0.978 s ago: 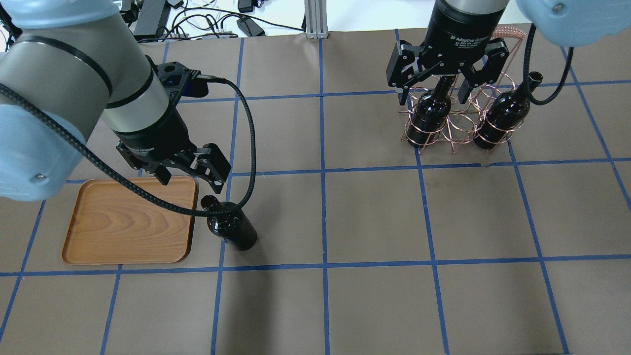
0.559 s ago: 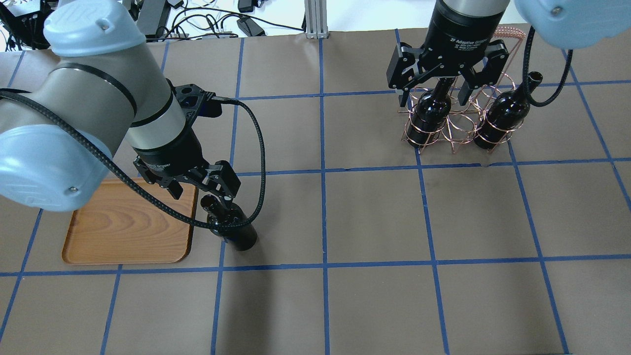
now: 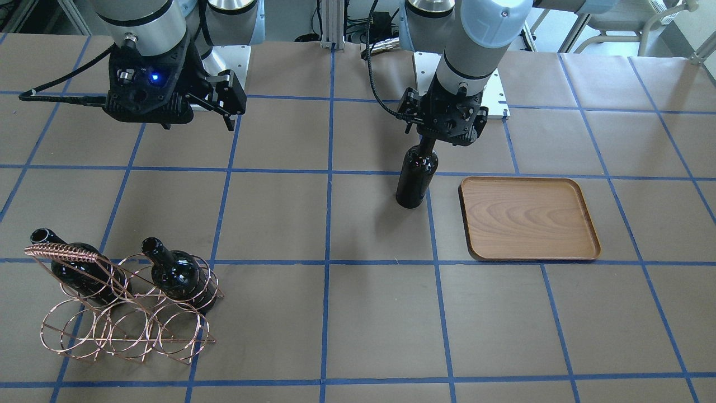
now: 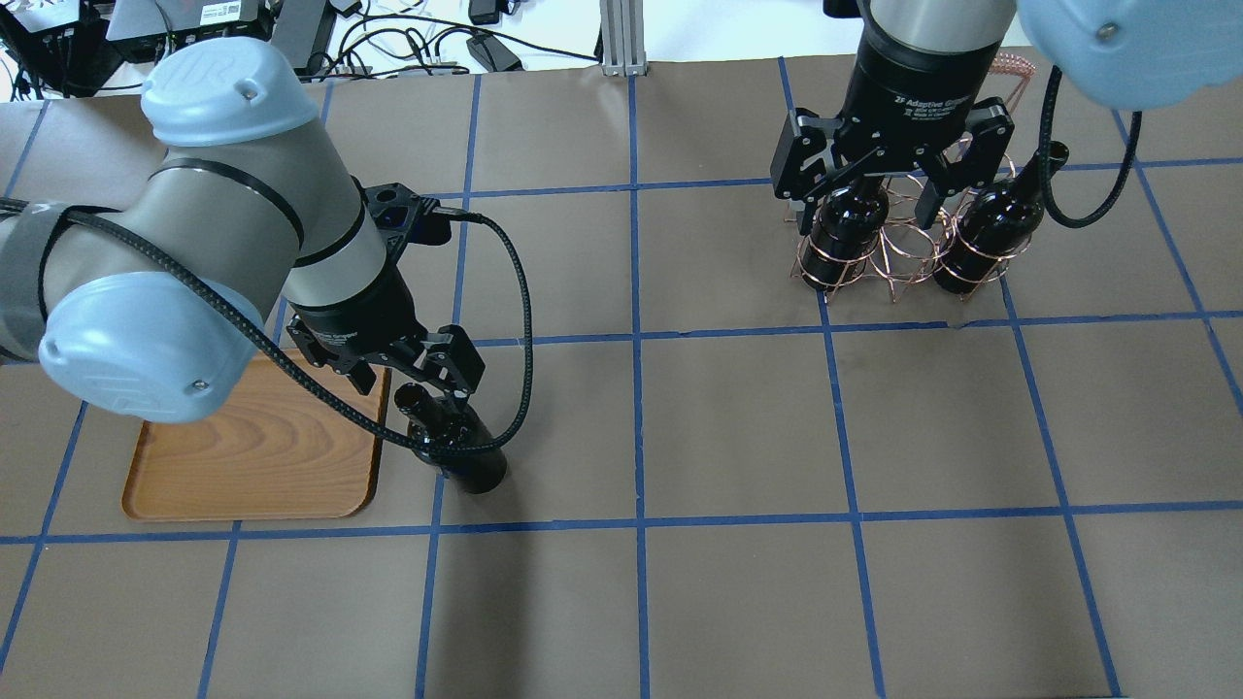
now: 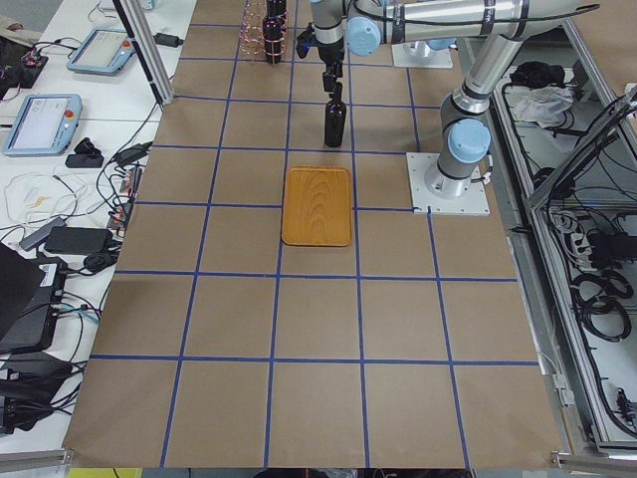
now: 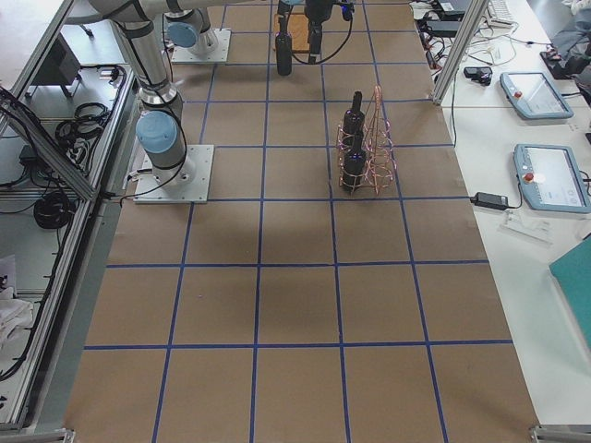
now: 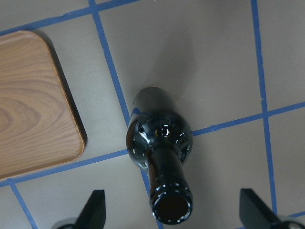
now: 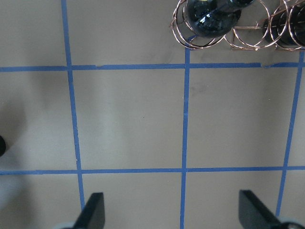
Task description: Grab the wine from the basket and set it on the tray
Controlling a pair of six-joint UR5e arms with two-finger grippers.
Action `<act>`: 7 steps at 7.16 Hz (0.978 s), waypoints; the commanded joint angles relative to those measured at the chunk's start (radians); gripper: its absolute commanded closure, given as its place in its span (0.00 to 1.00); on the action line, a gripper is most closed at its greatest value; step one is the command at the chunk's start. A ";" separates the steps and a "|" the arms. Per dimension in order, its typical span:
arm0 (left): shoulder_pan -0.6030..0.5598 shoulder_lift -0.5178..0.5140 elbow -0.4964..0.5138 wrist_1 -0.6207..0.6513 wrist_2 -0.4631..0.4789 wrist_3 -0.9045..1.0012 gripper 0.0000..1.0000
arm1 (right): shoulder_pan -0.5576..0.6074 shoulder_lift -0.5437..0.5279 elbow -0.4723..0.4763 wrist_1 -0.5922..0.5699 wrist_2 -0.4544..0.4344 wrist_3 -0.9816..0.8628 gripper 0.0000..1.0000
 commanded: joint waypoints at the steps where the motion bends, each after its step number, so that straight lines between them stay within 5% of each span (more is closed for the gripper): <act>1: 0.000 -0.013 -0.001 0.000 -0.001 0.000 0.20 | -0.001 -0.003 0.004 -0.025 -0.001 0.000 0.00; 6: 0.000 -0.036 0.003 0.022 -0.001 0.000 0.26 | -0.004 -0.003 0.004 -0.128 -0.007 0.002 0.00; 7: 0.000 -0.036 0.003 0.022 -0.001 0.000 0.34 | -0.004 -0.004 0.004 -0.127 -0.007 0.002 0.00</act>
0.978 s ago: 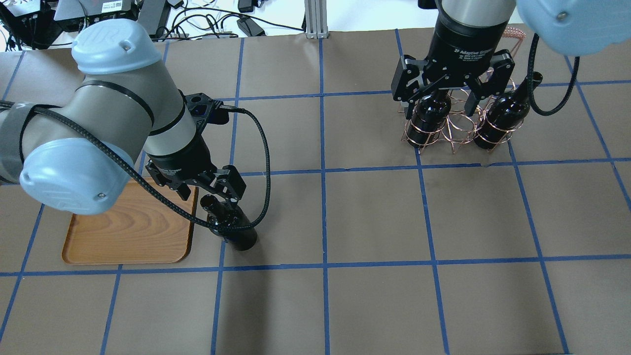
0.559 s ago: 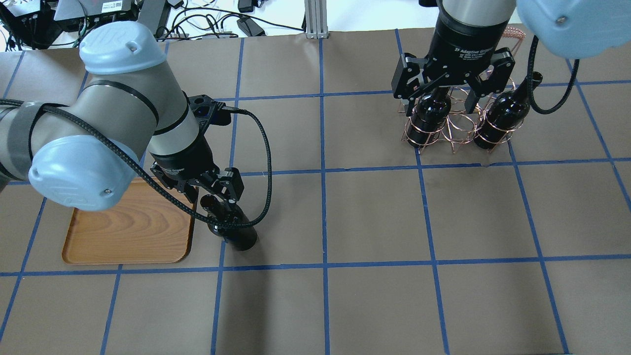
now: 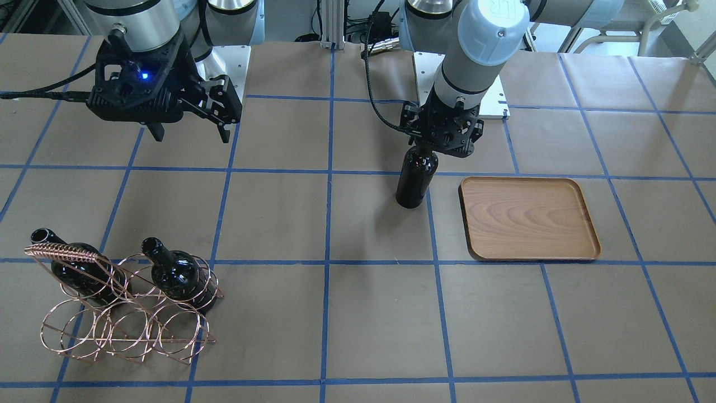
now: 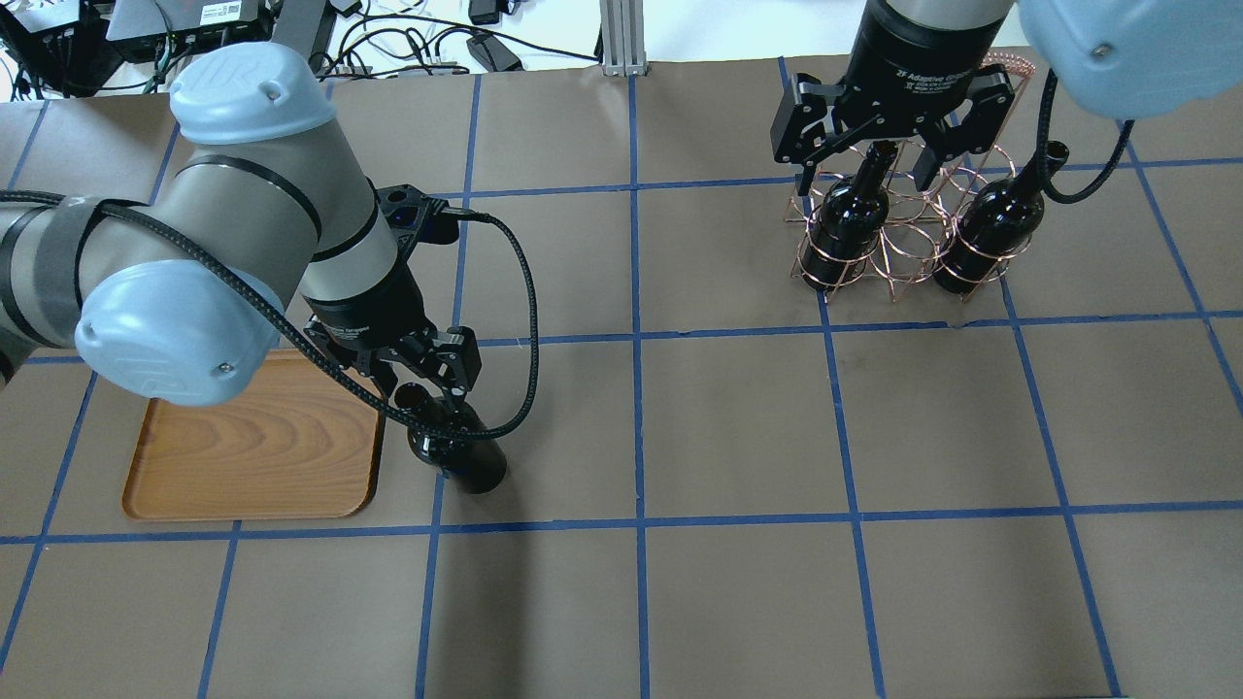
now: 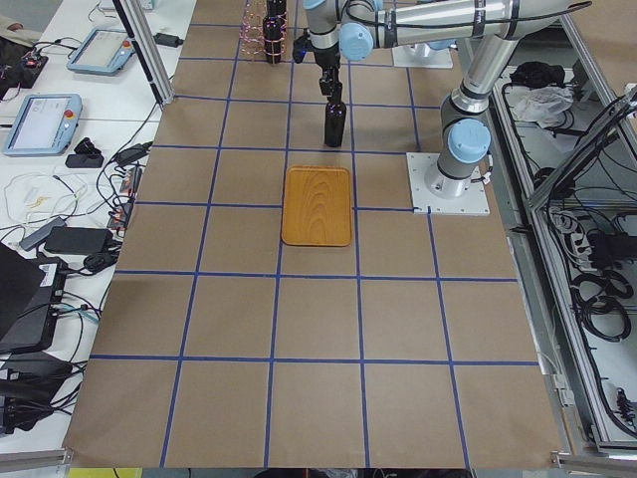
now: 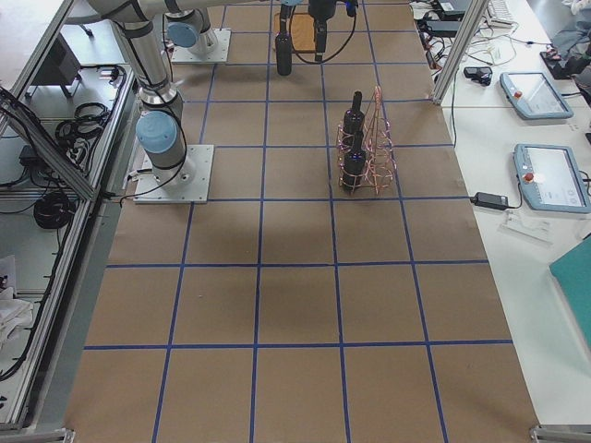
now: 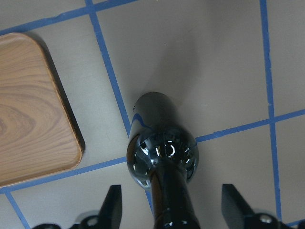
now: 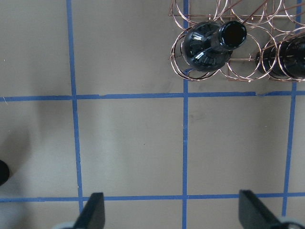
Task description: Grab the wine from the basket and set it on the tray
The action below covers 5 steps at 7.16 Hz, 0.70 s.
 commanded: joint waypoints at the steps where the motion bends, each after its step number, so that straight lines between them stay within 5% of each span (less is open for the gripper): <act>1: 0.000 -0.003 -0.001 0.002 0.008 0.003 0.37 | 0.002 -0.001 0.000 -0.003 -0.001 0.002 0.00; 5: 0.001 -0.008 0.000 0.000 0.010 0.002 0.45 | 0.002 -0.001 0.002 -0.006 0.001 0.002 0.00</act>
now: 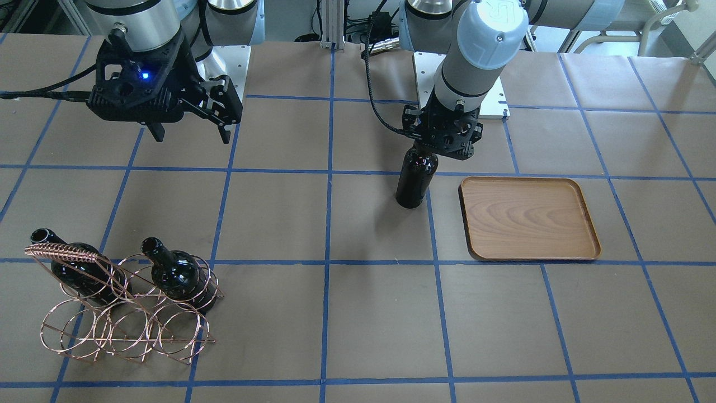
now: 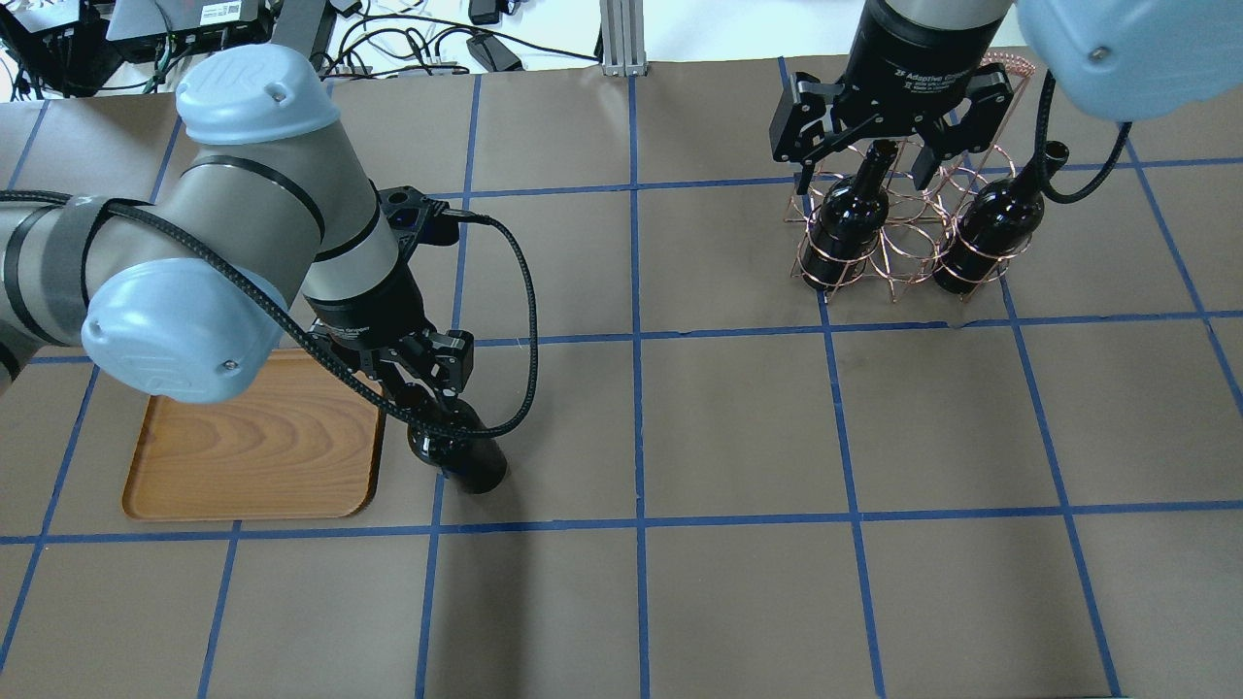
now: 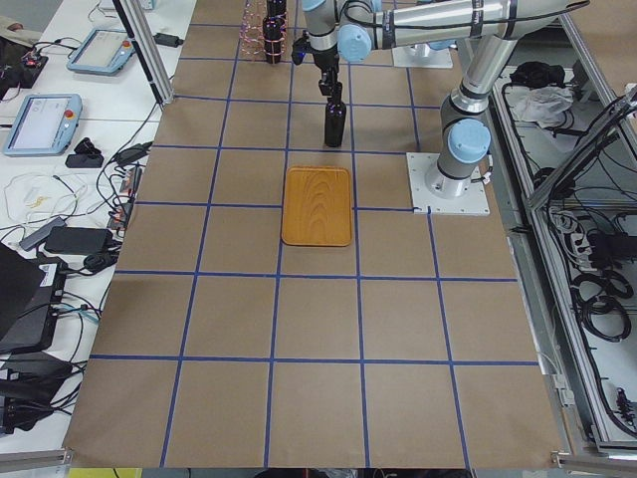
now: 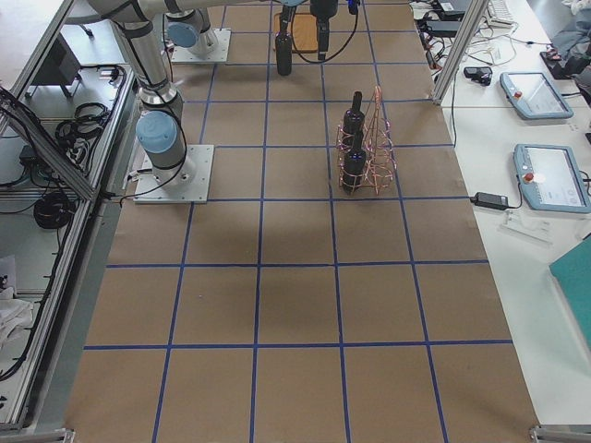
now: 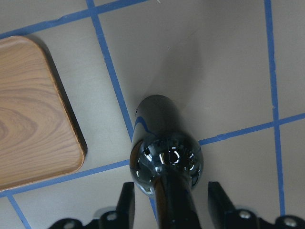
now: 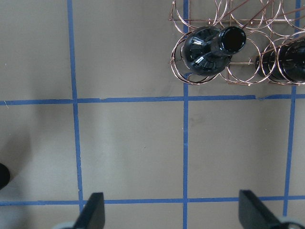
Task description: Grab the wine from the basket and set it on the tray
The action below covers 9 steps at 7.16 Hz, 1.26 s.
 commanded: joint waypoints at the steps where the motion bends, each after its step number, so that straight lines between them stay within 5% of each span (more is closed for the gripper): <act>1: 0.000 -0.001 0.001 0.000 0.000 -0.001 0.47 | 0.002 0.000 0.000 -0.003 0.003 0.006 0.00; 2: 0.000 -0.001 0.004 0.000 0.000 -0.001 0.48 | 0.002 0.000 0.000 -0.003 0.005 0.006 0.00; 3: 0.000 -0.001 0.004 0.000 0.000 0.002 0.63 | 0.002 0.000 0.000 -0.004 0.005 0.000 0.00; 4: 0.000 -0.001 0.005 0.000 0.000 0.004 0.90 | 0.002 0.000 0.000 -0.004 0.005 -0.002 0.00; 6: 0.000 -0.001 0.007 0.000 0.000 -0.009 1.00 | -0.003 0.001 0.000 -0.014 0.005 -0.003 0.00; 7: 0.000 -0.001 0.008 -0.005 -0.007 -0.018 0.51 | -0.010 0.002 -0.003 -0.029 -0.003 -0.006 0.00; 8: 0.000 -0.007 0.011 0.001 -0.012 -0.016 0.17 | -0.041 0.002 -0.004 -0.029 -0.041 -0.021 0.00; 9: 0.002 -0.013 0.019 0.003 -0.009 -0.016 0.10 | -0.065 -0.008 -0.001 -0.026 -0.070 -0.046 0.00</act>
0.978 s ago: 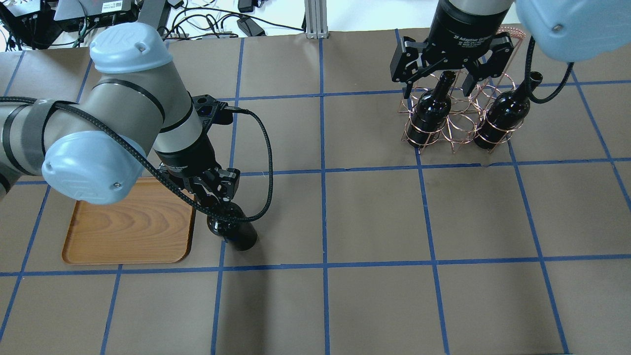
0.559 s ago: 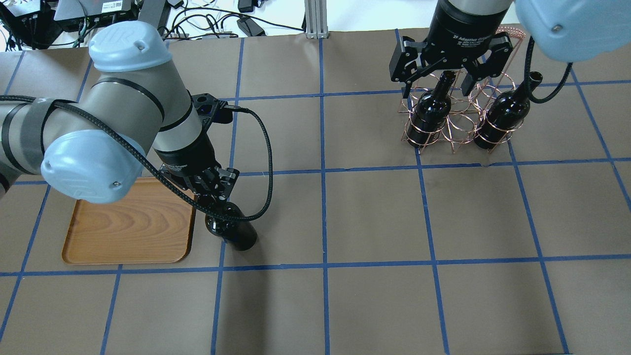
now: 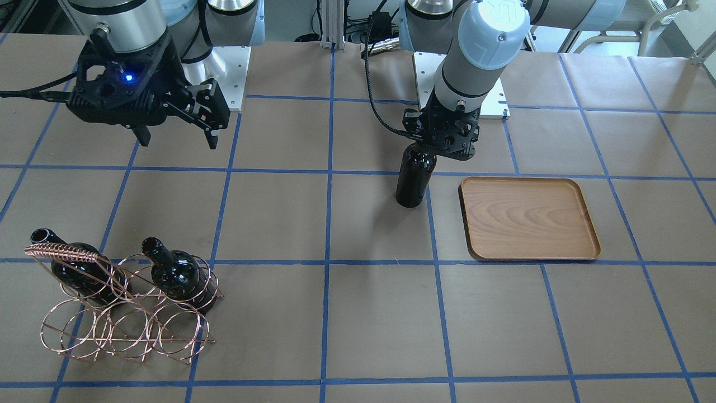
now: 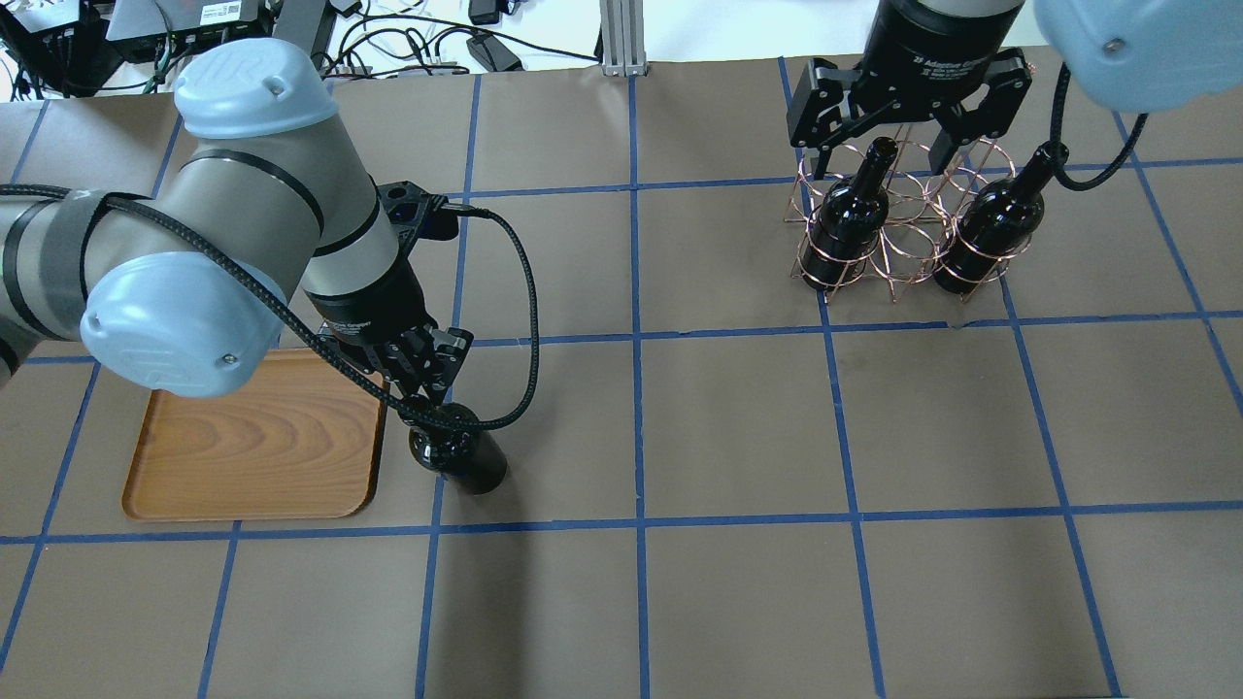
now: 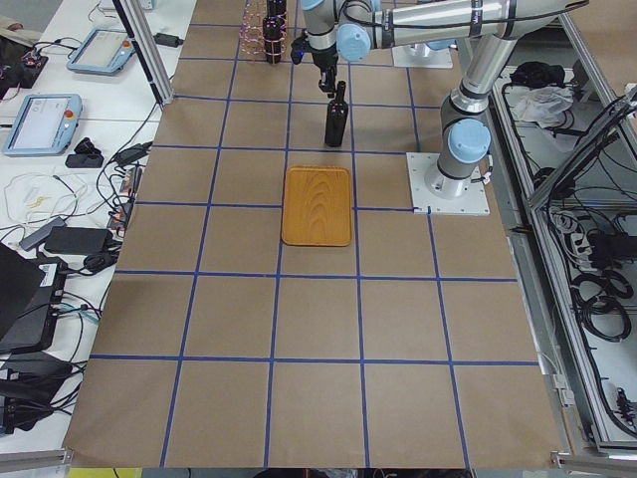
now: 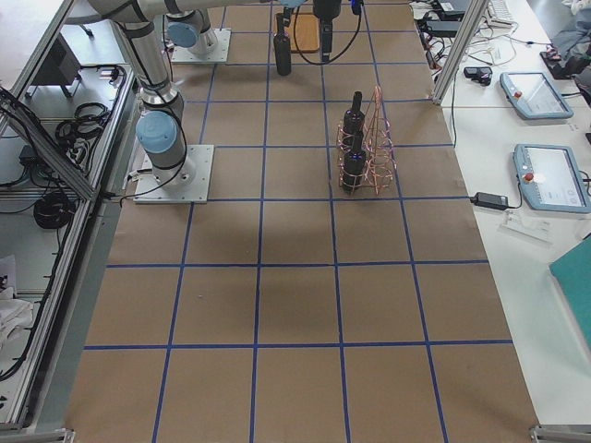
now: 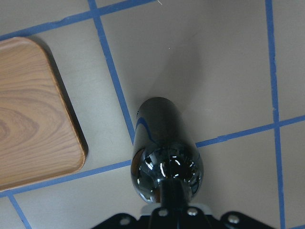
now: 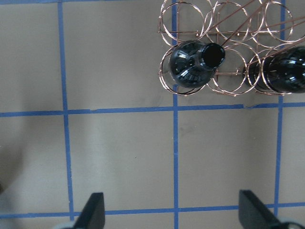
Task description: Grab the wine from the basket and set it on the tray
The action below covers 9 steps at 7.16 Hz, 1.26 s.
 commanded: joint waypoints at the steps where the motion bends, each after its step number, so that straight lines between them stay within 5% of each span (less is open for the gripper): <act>1: 0.001 -0.008 0.017 0.003 0.001 -0.001 0.07 | -0.025 -0.016 0.006 0.000 -0.031 -0.015 0.00; 4: 0.000 -0.010 0.010 -0.034 0.006 -0.001 0.09 | -0.029 -0.014 0.047 -0.007 -0.035 -0.022 0.00; 6: 0.000 -0.011 0.010 -0.045 0.005 -0.001 0.37 | -0.032 -0.016 0.052 -0.017 -0.040 -0.025 0.00; 9: 0.000 -0.017 0.013 -0.057 0.005 -0.001 0.45 | -0.034 -0.016 0.041 -0.021 -0.029 -0.011 0.00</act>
